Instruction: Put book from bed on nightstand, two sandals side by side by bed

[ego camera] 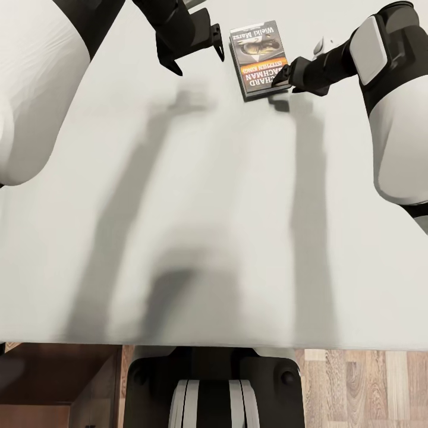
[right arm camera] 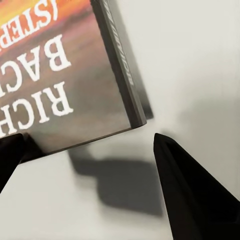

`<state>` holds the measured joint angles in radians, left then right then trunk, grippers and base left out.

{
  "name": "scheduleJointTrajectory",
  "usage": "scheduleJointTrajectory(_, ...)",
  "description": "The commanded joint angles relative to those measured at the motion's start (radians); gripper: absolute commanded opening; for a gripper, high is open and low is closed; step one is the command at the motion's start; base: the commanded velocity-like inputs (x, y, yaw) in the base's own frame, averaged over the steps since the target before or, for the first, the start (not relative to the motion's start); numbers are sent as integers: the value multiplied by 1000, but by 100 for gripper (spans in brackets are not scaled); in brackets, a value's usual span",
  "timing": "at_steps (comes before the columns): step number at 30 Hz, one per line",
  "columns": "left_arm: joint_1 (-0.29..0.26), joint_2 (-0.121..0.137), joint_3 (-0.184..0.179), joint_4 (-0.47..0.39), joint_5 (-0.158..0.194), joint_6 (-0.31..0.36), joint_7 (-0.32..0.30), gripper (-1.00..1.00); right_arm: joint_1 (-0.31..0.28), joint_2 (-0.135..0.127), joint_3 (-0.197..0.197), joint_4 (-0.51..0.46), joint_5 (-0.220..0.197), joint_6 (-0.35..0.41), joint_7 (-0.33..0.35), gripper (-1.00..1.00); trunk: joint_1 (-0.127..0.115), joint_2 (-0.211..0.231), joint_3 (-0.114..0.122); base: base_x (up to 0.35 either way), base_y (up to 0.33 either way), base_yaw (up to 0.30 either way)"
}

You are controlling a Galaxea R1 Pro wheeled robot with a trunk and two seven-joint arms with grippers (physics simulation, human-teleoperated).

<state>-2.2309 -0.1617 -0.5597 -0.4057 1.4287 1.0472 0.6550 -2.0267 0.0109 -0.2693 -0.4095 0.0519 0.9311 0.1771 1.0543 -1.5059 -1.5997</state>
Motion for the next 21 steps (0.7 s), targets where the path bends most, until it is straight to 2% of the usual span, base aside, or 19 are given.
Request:
scheduleJointTrajectory(1,-1,1,-6,-1,10,0,8,100,0,1,-5,0,15,3,2,100,1,0,-1,0,0,0)
scheduleJointTrajectory(21,-1,1,-6,-1,11,0,8,100,0,4,-7,5,11,3,2,100,1,0,-1,0,0,0)
